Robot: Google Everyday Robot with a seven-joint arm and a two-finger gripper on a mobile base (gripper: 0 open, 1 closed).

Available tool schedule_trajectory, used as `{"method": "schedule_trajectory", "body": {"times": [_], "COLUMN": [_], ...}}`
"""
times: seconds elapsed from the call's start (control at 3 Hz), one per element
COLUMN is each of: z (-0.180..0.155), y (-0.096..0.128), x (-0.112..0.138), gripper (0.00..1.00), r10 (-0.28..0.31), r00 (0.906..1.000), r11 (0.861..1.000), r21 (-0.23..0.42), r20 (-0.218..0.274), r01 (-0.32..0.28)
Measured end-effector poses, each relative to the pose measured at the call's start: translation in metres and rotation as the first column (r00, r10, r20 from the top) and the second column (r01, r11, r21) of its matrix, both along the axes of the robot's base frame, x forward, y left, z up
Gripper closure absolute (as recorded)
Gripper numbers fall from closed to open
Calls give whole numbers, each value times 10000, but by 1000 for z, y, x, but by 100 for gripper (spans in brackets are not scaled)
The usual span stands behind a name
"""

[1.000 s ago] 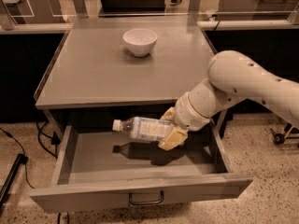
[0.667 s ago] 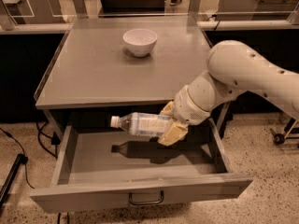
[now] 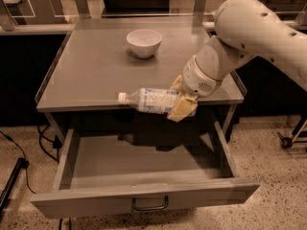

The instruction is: Pick blue plastic bottle from top drawer and place on counter

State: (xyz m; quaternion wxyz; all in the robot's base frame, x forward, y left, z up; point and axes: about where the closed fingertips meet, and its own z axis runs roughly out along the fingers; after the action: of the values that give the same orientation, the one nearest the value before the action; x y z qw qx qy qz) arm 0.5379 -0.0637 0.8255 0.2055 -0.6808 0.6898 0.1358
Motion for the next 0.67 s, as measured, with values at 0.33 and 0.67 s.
{"method": "schedule_trajectory", "body": {"times": [0.33,0.67], "z": [6,16], "y": [4,8], "x": [4,13], "gripper": [100,100], "r10": [80,145], "r00": [9999,9995], "r11": [9997,9990], "r21": [-231,-425], "r20": [145,295], "r01": [-76,-132]}}
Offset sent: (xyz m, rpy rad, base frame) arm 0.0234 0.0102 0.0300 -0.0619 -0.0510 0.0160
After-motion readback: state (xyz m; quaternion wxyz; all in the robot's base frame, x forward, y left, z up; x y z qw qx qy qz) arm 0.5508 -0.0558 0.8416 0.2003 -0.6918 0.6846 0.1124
